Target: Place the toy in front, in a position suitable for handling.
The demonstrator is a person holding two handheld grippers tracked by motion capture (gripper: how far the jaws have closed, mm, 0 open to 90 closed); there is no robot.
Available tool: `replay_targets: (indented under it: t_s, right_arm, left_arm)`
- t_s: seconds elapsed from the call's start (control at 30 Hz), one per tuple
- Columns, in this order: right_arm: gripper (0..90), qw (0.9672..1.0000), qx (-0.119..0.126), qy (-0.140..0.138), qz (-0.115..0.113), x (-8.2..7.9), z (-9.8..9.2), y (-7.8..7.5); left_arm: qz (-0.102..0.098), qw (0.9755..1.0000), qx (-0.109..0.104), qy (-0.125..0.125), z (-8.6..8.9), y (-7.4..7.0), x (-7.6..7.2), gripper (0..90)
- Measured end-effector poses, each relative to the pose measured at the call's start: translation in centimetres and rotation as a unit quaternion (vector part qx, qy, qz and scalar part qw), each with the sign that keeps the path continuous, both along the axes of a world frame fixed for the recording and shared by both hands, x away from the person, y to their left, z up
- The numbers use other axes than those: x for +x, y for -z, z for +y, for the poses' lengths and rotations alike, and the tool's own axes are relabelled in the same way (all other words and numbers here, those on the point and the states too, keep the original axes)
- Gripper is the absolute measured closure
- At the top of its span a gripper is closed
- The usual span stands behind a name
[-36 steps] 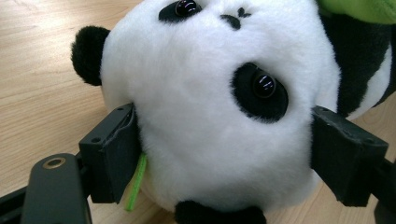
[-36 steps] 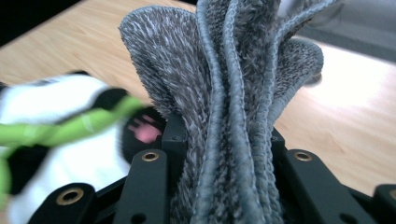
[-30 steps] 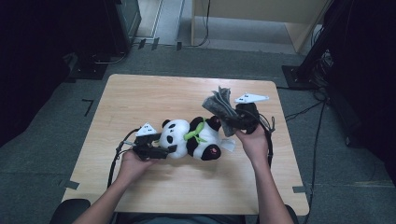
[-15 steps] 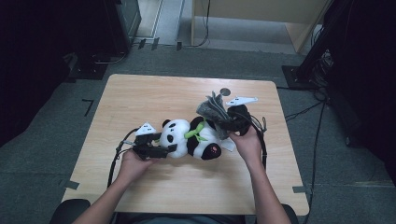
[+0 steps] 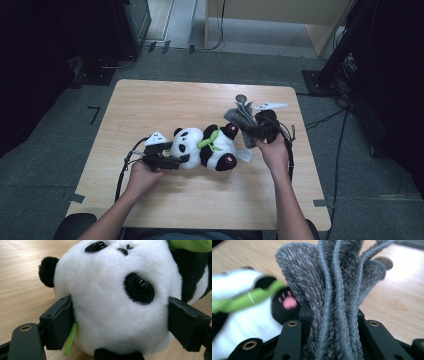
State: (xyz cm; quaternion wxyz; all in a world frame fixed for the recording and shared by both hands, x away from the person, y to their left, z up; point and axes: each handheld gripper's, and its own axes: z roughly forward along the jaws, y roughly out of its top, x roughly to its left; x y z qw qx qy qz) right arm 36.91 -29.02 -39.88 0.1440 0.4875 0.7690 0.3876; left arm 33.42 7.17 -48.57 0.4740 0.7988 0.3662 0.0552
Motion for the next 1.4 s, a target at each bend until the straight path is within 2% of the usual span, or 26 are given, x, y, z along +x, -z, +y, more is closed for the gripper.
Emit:
replay_targets:
  t_s: [0.13, 0.3, 0.53, 0.63, 0.77, 0.8, 0.87, 0.97, 1.07, 1.13, 1.23, 1.4]
  right_arm:
    - [66.4, 0.999, 0.005, -0.031, -0.033, -0.9, 1.8, -2.6]
    - [66.4, 0.9949, 0.008, -0.093, -0.039, -0.8, 5.7, -3.6]
    - [66.4, 0.9857, -0.005, -0.167, -0.022, 0.1, 11.4, -2.7]
    - [66.5, 0.9796, -0.009, -0.2, -0.01, 0.1, 13.8, -2.0]
    - [66.8, 0.9724, -0.034, -0.231, 0.007, -0.1, 16.4, -0.8]
    - [66.9, 0.9718, -0.038, -0.233, 0.01, -0.1, 16.8, -0.5]
    - [67.0, 0.9719, -0.045, -0.231, 0.011, 0.0, 17.1, -0.1]
    - [67.0, 0.9717, -0.036, -0.232, 0.024, 0.4, 16.9, 0.2]
    - [67.0, 0.9717, -0.027, -0.234, 0.02, 0.7, 16.5, 0.8]
    - [66.8, 0.9716, -0.021, -0.235, 0.02, 0.9, 16.3, 1.1]
    - [66.5, 0.972, -0.005, -0.233, 0.033, 1.4, 15.8, 1.2]
    - [65.8, 0.9729, 0.003, -0.227, 0.041, 1.8, 15.0, 1.3]
  left_arm:
    - [-0.001, 1.0, -0.003, -0.003, 0.0, 0.0, 0.0, 14.6]
    - [-0.015, 0.9999, -0.004, -0.006, 0.0, 0.2, -0.5, 14.8]
    - [-0.026, 0.9996, -0.006, -0.01, 0.0, 0.4, -0.8, 14.8]
    - [-0.036, 0.9992, -0.006, -0.013, 0.0, 0.6, -1.0, 14.9]
    - [-0.039, 0.9989, -0.013, -0.02, 0.1, 0.8, -1.1, 14.9]
    - [-0.039, 0.9989, -0.014, -0.022, 0.1, 0.8, -1.2, 14.9]
    - [-0.04, 0.9987, -0.016, -0.025, 0.1, 0.8, -1.1, 15.1]
    - [-0.04, 0.9988, -0.012, -0.024, 0.1, 0.8, -1.1, 15.2]
    - [-0.038, 0.9989, -0.01, -0.025, 0.0, 0.8, -1.0, 15.6]
    - [-0.034, 0.9991, -0.001, -0.028, -0.1, 0.8, -0.9, 15.9]
    - [-0.026, 0.9992, 0.007, -0.031, -0.2, 0.6, -0.9, 16.0]
    - [-0.026, 0.9992, 0.007, -0.028, -0.2, 0.6, -0.8, 16.0]
